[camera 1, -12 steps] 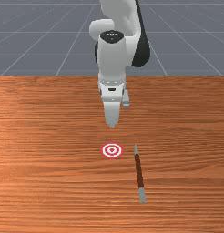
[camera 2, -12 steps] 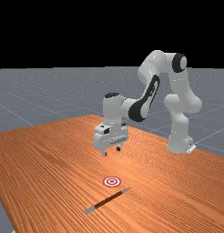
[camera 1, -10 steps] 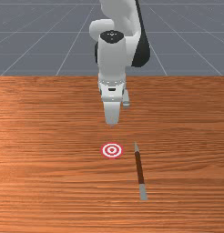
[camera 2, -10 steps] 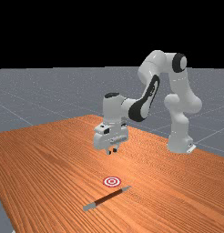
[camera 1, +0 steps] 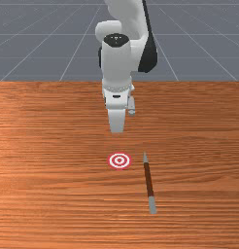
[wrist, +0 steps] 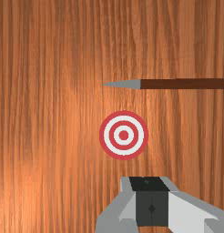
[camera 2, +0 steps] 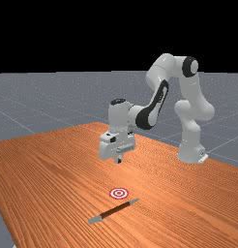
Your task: Pick up the pen and put it to the marker
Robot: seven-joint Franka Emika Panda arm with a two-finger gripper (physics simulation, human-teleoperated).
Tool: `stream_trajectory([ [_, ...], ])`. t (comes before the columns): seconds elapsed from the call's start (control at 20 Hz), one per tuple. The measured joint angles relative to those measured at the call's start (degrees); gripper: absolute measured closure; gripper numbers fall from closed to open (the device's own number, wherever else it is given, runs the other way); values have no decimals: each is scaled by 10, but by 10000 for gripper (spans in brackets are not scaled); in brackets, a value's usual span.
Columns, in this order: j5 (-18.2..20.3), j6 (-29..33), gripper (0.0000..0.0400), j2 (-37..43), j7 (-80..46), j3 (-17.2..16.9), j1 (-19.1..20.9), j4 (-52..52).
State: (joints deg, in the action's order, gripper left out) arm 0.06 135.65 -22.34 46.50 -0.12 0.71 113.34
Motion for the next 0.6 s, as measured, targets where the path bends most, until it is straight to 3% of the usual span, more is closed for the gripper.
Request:
stream_trajectory([
  [0.25,-1,7,400,12,11,2,2,19],
  [0.4,-2,6,400,11,-64,0,-20,18],
  [0.6,-13,-18,400,-26,-276,15,-122,-43],
])
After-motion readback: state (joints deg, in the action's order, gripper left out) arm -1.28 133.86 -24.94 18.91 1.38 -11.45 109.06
